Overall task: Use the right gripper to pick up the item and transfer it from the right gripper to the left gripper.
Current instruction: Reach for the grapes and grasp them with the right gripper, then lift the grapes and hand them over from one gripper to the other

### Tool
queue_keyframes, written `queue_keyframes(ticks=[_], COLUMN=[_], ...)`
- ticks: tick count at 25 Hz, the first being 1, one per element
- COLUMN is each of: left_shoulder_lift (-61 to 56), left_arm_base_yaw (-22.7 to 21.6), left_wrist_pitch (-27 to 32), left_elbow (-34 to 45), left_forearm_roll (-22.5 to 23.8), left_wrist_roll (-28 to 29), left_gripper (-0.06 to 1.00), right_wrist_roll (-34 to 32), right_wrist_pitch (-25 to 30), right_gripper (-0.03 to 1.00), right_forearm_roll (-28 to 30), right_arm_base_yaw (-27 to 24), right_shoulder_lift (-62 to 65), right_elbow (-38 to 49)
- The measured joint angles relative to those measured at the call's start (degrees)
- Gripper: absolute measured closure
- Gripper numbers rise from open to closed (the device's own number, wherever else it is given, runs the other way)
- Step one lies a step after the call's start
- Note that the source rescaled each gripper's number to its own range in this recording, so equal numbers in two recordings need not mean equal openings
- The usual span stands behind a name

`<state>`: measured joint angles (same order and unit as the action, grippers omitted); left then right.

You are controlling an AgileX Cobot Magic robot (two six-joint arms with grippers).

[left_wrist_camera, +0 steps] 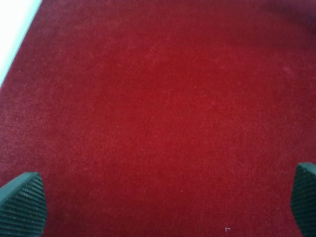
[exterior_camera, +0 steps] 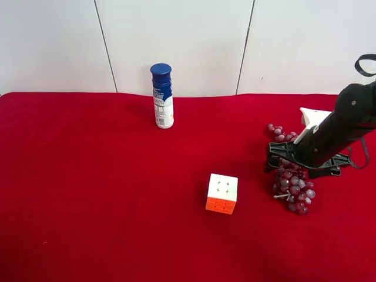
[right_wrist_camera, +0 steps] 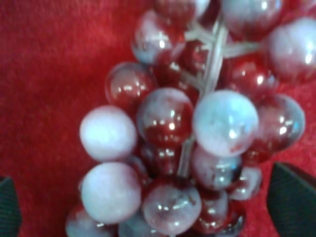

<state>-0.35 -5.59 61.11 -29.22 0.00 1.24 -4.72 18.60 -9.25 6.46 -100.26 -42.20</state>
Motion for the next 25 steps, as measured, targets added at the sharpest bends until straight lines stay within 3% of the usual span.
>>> queue_keyframes(ticks=[9,11,17,25], left_shoulder_lift=[0.00,0.00,0.00,0.00], left_arm_base_yaw=[0.00,0.00,0.00,0.00], left_wrist_pitch=[0.00,0.00,0.00,0.00], left_elbow=[0.00,0.00,0.00,0.00], left_forearm_roll=[0.00,0.00,0.00,0.00], left_wrist_roll=[0.00,0.00,0.00,0.00], left_gripper=[-0.06,-0.06,-0.06,-0.06], right_wrist_roll=[0.05,0.05,0.05,0.48], right_wrist_pitch=[0.00,0.00,-1.51,-2.00], right_gripper=[0.26,0.37,0.87,0.93], right_forearm_roll=[1.87,2.32,2.85,3.25], right_arm_base_yaw=[0.00,0.00,0.00,0.00], right_shoulder_lift=[0.00,0.00,0.09,0.28], right_elbow=[0.00,0.00,0.00,0.00])
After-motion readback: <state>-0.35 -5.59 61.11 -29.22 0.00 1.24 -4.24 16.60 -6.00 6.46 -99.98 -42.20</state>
